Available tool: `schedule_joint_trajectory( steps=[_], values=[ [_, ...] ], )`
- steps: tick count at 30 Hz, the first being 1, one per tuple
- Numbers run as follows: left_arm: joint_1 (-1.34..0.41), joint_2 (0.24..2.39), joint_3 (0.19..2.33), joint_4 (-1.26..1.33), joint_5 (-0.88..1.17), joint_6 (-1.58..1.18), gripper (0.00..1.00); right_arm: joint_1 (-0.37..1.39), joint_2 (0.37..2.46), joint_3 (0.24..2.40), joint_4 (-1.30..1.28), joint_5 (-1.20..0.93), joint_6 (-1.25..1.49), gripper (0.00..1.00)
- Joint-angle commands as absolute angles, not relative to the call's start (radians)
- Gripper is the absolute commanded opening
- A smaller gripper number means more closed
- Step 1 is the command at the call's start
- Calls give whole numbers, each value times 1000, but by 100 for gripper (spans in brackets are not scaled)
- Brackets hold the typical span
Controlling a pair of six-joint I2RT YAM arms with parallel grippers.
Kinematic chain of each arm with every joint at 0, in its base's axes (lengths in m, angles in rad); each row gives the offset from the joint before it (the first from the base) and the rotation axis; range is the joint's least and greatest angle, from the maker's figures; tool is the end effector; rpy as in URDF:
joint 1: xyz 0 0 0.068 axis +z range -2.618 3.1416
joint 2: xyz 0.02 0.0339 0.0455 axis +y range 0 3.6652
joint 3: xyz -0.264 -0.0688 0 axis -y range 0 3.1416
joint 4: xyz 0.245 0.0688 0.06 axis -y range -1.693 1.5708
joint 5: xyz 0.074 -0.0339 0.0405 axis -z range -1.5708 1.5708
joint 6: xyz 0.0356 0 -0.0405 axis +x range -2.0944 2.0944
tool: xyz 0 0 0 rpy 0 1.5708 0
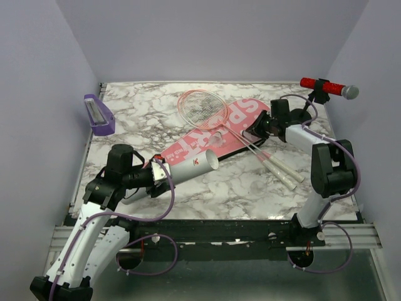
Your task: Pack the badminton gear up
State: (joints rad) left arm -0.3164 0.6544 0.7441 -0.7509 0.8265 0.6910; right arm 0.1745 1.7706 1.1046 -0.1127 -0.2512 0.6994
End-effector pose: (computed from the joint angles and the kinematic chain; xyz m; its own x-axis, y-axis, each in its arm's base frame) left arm 0.1122 -0.0643 0.2956 0.0362 0.4424 -0.8961 0.9595 0.2352 0.1549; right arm 0.3720 0.0746 0.1919 -0.7497 0.5010 -0.4323 0.1833 0.7849 0.5918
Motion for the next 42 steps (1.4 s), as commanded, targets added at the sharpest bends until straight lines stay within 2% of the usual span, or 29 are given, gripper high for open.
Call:
schedule_joint_trajectory(
  steps=[1,4,11,21,27,35,42],
  values=[
    [-321,643,741,-736,836,692,38,170,1741,1114,-97,-229,693,24],
    [-321,640,742,-733,833,687,38,170,1740,1115,-103,-236,695,15],
    [-321,647,736,-730,834,693,38,196,1608,1135,-153,-253,687,0],
    [-322,658,715,-721,845,733,38,356,1174,1154,-313,-474,680,1],
    [-322,678,712,-692,893,745,38,380,948,1141,-434,-623,696,7],
    [-321,729,755,-660,907,713,37,383,902,1198,-560,-750,635,8],
    [-322,752,784,-641,881,712,37,385,919,1166,-532,-790,626,8]
  ],
)
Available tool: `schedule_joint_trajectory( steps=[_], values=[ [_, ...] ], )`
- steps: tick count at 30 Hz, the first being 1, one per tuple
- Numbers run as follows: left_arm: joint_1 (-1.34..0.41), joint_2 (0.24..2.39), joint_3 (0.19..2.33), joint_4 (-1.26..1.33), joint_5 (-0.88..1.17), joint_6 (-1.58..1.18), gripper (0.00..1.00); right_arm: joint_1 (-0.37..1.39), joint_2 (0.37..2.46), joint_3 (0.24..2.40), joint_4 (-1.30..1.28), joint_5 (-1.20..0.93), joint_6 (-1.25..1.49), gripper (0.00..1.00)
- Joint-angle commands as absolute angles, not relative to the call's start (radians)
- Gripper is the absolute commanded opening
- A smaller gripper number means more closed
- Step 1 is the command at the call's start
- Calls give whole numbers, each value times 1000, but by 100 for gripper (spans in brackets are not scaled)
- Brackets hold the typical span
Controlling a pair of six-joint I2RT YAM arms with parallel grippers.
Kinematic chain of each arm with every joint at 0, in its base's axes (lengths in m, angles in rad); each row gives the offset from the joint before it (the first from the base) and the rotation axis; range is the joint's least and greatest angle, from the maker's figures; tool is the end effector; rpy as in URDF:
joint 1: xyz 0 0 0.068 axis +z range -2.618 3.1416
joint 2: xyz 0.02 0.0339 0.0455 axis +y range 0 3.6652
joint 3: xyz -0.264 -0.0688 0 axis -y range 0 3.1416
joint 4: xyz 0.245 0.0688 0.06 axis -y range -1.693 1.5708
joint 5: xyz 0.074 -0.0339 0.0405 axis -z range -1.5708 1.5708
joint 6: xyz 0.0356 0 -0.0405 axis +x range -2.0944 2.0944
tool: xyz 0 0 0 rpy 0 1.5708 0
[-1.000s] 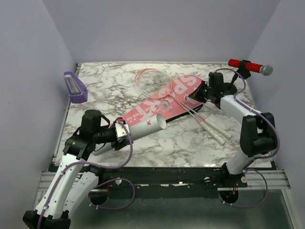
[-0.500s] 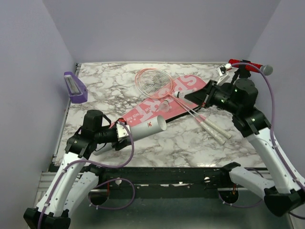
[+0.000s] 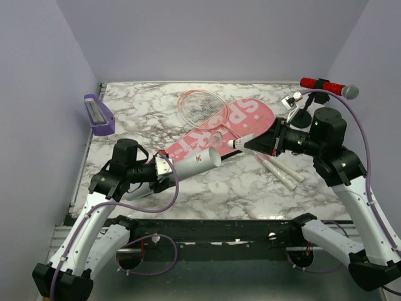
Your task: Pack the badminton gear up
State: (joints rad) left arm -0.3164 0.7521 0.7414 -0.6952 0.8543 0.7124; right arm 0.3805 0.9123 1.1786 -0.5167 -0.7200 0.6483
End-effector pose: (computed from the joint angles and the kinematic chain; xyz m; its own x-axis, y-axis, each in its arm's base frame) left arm 0.1313 -0.0712 0.2881 0.0235 0.4440 -0.8957 0.9704 0.2053 0.1272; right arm 0.1553 0.0874 0.4197 -0.7101 0.2049 -0.6736 -0.5564 0.4229 0.7152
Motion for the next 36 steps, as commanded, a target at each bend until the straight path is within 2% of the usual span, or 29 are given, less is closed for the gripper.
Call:
schedule_joint_trajectory(
  steps=[1,13,21,28,29,31,33,34,36],
  values=[
    [-322,756,787,-643,879,715,37,388,925,1161,-525,-790,629,8],
    [-337,834,861,-653,873,772,38,569,1054,1167,-443,-706,629,8],
    [-345,802,836,-762,910,893,39,641,1141,1221,-436,-667,623,8],
    [-345,781,830,-744,926,845,38,765,1160,1226,-384,-591,653,9],
    [-345,779,831,-742,930,841,38,765,1158,1221,-380,-588,657,11],
    [-345,775,825,-744,933,839,38,769,1147,1216,-383,-571,658,24],
    [-345,767,818,-749,933,845,38,767,1131,1226,-396,-557,655,46],
    [-345,764,812,-749,934,845,38,769,1123,1238,-408,-548,647,52],
    [-345,756,802,-747,937,844,38,767,1111,1276,-451,-517,631,57]
  ],
)
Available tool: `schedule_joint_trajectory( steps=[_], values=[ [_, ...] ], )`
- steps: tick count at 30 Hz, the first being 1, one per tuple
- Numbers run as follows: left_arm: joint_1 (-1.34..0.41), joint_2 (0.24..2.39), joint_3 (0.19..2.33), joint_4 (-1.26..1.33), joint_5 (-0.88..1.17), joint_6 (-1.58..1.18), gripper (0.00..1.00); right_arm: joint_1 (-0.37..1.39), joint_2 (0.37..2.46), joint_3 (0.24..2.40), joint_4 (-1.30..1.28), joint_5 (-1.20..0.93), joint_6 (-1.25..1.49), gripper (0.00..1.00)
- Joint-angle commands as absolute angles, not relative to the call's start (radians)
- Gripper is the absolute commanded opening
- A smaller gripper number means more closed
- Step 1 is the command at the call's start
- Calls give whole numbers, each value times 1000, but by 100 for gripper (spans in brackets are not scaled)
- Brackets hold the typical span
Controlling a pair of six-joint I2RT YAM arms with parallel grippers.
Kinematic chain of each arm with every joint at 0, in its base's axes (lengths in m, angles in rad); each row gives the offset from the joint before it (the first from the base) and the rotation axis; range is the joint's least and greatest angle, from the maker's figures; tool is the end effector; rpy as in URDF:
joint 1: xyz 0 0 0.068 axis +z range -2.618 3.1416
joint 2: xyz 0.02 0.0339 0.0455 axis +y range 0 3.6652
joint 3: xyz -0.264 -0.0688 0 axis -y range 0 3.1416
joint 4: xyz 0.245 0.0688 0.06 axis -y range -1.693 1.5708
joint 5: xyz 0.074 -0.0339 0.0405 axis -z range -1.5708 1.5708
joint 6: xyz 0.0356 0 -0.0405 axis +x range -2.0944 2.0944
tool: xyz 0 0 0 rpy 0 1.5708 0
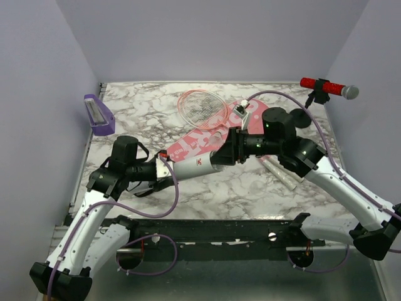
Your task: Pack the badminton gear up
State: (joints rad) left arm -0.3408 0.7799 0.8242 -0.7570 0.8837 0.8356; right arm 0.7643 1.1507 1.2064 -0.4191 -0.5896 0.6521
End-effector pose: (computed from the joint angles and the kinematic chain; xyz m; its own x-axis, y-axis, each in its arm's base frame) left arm 0.1298 -0.0752 0.3068 0.1528 0.4450 -0.8824 0.9691 0.1077 0.2221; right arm 0.1671 0.1876 0.3913 -0.7807 -0.0497 -0.6230 -0.5996 0.3403 0.7243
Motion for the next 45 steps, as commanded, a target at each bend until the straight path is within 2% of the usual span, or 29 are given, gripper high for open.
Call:
schedule_joint_trajectory(
  steps=[1,8,14,30,45],
  values=[
    [-344,752,798,-744,939,841,38,767,1106,1302,-475,-503,620,58],
    [-345,730,778,-750,936,836,38,769,1091,1402,-627,-402,543,59],
    [-345,724,782,-744,940,816,38,767,1055,1379,-696,-318,505,59],
    [-339,709,779,-684,969,716,38,767,999,1283,-712,-267,512,59],
    [-339,719,808,-686,973,703,38,769,1104,1187,-535,-419,557,60]
  ],
)
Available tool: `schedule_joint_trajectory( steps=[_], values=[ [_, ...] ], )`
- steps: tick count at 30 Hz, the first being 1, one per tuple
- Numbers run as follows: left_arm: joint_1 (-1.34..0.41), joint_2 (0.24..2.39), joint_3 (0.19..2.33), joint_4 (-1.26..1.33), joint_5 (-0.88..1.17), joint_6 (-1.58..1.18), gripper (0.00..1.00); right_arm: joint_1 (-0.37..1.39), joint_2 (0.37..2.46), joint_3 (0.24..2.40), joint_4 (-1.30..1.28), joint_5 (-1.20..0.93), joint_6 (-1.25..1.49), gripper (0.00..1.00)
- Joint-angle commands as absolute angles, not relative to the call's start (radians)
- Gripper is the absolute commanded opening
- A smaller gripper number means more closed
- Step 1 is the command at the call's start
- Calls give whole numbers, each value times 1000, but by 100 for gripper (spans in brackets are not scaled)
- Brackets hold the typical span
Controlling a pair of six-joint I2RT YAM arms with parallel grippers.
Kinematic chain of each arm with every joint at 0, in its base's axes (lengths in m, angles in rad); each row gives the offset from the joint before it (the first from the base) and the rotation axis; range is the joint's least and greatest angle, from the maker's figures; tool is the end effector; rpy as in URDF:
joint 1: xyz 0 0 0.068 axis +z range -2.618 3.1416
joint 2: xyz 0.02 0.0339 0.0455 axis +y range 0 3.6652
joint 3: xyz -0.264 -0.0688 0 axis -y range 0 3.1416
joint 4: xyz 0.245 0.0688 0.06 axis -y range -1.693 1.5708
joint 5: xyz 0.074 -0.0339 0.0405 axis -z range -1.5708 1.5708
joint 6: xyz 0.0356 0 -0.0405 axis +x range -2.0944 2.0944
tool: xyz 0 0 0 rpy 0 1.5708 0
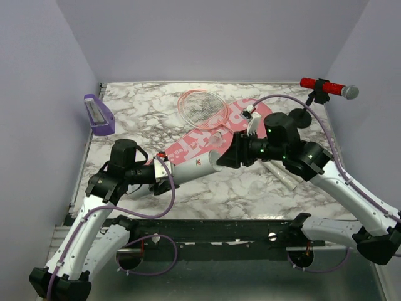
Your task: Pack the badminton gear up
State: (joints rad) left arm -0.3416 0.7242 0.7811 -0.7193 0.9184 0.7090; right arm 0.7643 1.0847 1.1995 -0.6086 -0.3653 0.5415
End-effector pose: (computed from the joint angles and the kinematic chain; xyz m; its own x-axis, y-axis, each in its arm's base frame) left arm 0.1213 -0.0732 0.3034 0.0770 0.3921 -0.9167 0.9797 0.1407 0.1424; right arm 0.1555 0.1667 0.3838 -0.7434 -0.0458 -0.6673 -0.5721 0.5603 0.5989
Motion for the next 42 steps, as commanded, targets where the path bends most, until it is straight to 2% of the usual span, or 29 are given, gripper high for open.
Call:
schedule_joint_trajectory(
  steps=[1,9,23,31,33,35,42],
  values=[
    [-339,722,808,-687,977,703,38,769,1112,1184,-523,-425,563,60],
    [-339,724,807,-681,979,707,38,791,1149,1152,-460,-442,595,58],
    [-339,718,807,-673,985,692,38,876,1227,1192,-431,-342,592,58],
    [-337,701,784,-695,974,719,38,874,1152,1391,-649,-177,491,64],
    [-339,699,782,-698,969,723,38,874,1126,1414,-687,-135,474,70],
    [-339,698,778,-696,971,715,38,873,1100,1408,-699,-86,469,73],
    [-337,687,772,-744,937,753,38,822,1084,1362,-684,32,538,74]
  ],
)
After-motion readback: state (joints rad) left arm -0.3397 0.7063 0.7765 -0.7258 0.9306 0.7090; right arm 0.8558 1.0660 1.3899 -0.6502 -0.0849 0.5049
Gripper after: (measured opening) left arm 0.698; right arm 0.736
